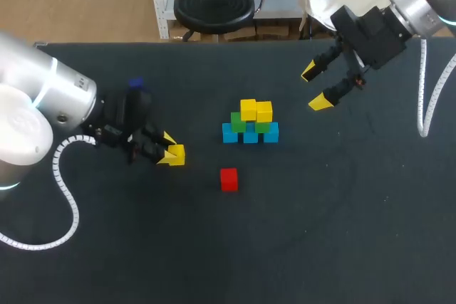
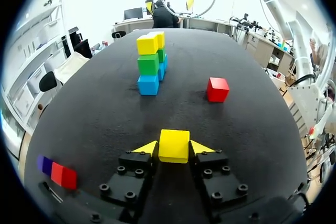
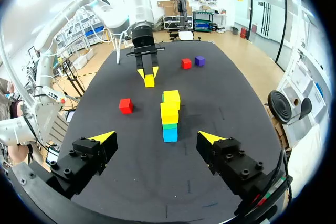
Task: Place the blue cubes, place green cubes on the blue cubes, place the yellow cubes on the green cubes, then place the red cubes on the yellow cubes, and place purple cube on the red cubes.
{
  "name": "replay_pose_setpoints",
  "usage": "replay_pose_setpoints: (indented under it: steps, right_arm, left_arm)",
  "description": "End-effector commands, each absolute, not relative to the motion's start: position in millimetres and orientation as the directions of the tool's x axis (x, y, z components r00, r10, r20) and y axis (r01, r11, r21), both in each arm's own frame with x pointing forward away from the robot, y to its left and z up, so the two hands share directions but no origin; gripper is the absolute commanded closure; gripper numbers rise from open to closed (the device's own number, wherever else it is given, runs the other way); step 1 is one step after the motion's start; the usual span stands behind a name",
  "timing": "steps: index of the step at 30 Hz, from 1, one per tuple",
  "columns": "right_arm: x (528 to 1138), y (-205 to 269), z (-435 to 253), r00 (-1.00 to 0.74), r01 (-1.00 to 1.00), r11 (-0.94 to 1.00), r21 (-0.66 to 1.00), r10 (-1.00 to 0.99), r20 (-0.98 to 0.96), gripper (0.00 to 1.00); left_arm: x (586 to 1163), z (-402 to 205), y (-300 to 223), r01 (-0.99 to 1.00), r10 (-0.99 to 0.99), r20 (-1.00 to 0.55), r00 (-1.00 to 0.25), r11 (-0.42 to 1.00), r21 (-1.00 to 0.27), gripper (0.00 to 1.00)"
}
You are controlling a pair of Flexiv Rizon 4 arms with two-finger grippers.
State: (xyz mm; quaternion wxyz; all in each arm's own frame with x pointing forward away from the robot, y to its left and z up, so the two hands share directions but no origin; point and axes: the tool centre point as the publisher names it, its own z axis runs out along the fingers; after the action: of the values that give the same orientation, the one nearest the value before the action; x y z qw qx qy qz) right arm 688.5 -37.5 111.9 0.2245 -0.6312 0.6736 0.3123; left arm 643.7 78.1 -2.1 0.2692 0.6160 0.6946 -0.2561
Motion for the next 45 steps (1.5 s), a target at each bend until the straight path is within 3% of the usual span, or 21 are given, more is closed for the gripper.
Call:
replay_pose_setpoints:
  steps: [1,8,23,45]
  right_arm:
    - [689,-37,112,-0.102,-0.991,0.008,0.137,-0.710,-0.697,0.00]
    - [689,-37,112,-0.102,-0.991,0.008,0.137,-0.710,-0.697,0.00]
    - [689,-37,112,-0.102,-0.991,0.008,0.137,-0.710,-0.697,0.00]
    - [689,-37,112,-0.102,-0.991,0.008,0.137,-0.710,-0.697,0.00]
  left_arm:
    - [640,-3,76,0.992,0.706,-0.701,-0.102,0.122,-0.021,1.00]
    - [641,27,57,0.981,0.718,-0.685,-0.120,0.193,0.030,1.00]
    - [660,75,17,0.983,0.719,-0.694,-0.032,0.148,0.109,1.00]
    - [659,81,9,0.989,0.737,-0.676,-0.001,0.102,0.109,1.00]
